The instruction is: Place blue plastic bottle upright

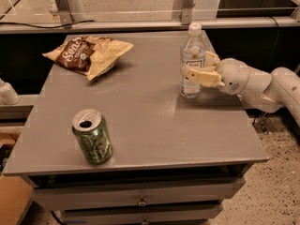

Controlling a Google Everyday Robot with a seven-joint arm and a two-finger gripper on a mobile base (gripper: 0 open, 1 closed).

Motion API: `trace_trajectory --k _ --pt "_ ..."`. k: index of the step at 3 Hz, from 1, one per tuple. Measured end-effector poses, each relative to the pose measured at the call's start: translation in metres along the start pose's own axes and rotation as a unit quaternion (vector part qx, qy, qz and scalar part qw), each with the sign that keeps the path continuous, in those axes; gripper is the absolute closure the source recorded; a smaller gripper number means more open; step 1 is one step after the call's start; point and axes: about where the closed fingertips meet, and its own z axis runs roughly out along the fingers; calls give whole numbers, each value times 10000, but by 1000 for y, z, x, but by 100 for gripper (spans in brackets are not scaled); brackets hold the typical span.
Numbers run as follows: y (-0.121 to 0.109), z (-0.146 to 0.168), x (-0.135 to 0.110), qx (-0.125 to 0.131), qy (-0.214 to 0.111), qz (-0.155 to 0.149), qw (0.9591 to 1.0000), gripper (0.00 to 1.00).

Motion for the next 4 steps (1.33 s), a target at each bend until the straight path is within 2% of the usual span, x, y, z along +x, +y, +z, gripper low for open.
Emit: trace_trajectory --k 3,4 --pt "-2 -14 -4 92 208 -112 9997 13" --pt "-2 -16 -5 128 242 -136 9995 0"
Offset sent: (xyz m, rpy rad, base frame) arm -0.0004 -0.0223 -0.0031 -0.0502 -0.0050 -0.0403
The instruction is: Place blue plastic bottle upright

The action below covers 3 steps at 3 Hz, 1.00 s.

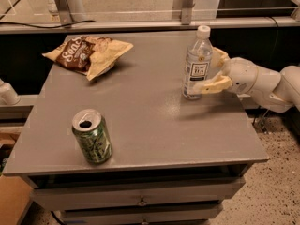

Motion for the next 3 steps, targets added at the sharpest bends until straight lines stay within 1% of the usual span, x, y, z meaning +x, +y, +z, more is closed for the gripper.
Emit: trace_trajectory --k 1,2,3 --pt "-2 -2 -4 24 31 -35 10000 0" --pt "-10 -9 -20 67 107 -165 9998 0" --pt "-19 -22 -48 127 240 -388 9989 0"
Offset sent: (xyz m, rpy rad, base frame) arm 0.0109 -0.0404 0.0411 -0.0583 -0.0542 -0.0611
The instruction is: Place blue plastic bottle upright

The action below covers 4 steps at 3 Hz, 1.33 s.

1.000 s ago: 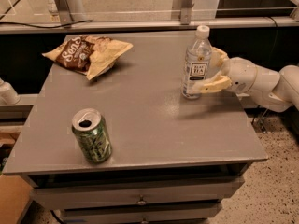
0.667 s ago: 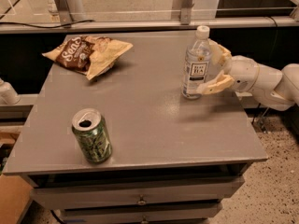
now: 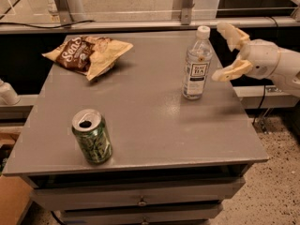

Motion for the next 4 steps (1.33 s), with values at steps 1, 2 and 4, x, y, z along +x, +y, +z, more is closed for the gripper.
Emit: trace_trajectory --k 1,2,4 --pt "-10 -13 -28 60 104 -232 9997 0" --pt "-19 -23 -60 102 173 -493 9986 0" --pt "-25 -44 -123 281 71 -956 9950 0"
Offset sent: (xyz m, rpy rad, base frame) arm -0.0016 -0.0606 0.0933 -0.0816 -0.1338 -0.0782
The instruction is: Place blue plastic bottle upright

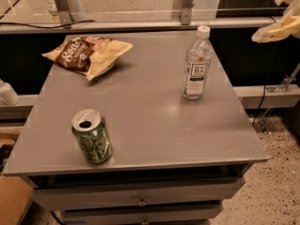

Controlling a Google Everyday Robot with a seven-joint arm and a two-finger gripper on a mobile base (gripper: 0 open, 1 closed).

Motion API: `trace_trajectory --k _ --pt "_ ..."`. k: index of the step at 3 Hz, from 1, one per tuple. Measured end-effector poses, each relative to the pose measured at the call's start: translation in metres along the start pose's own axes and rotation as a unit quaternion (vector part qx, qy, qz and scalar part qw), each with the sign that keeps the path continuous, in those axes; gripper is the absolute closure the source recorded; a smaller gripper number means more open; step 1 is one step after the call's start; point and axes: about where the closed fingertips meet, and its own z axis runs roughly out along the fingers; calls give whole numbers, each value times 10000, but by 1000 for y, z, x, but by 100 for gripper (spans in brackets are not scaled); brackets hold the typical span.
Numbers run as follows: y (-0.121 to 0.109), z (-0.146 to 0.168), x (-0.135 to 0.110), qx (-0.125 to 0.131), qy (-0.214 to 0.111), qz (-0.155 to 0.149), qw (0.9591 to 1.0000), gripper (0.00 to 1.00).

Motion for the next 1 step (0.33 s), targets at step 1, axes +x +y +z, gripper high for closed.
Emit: trace_trajectory --k 1 --pt "-1 0 -3 12 -11 -31 10000 0"
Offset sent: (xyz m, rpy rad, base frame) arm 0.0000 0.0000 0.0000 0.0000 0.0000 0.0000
